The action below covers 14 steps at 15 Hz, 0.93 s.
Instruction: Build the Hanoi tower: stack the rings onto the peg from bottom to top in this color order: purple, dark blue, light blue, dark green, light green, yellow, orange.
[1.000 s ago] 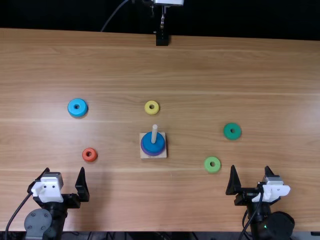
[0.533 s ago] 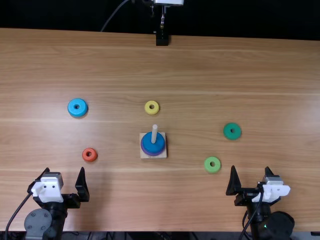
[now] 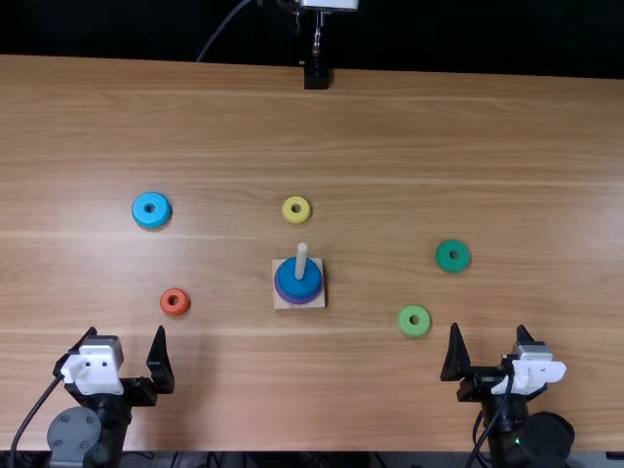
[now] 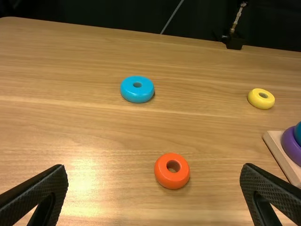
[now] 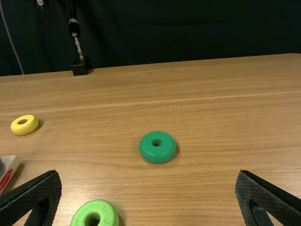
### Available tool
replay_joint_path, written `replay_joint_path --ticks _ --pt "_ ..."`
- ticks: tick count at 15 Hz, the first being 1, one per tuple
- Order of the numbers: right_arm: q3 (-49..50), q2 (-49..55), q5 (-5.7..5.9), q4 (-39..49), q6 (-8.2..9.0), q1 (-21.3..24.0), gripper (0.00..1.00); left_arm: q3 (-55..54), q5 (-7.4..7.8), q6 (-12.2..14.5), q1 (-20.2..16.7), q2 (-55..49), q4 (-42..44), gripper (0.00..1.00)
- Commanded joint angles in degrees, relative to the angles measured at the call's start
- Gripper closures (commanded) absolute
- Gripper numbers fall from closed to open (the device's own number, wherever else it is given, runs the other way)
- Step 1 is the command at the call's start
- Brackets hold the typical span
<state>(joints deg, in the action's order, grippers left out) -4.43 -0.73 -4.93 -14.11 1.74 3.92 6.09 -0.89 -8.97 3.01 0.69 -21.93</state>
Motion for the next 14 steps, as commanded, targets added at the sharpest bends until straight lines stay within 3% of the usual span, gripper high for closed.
replay_joint_path --ticks 1,5,9,14 --pt "3.37 0.73 0.08 -3.67 0.06 0.38 0.00 -6.09 0.15 0.53 -0.02 -0.69 -4.54 0.00" --pt "3.28 0.73 0.08 -3.67 0.06 0.38 0.00 -6.09 -0.17 0.64 -0.90 -0.69 -4.54 0.00" --pt "3.28 0.73 0.08 -3.67 0.06 0.38 0.00 -5.30 0.46 0.32 -1.16 -0.69 -3.27 0.00" --pt "3.28 0.73 0.08 -3.67 0.06 0.38 0.00 13.07 0.15 0.75 -3.53 9.24 1.58 0.00"
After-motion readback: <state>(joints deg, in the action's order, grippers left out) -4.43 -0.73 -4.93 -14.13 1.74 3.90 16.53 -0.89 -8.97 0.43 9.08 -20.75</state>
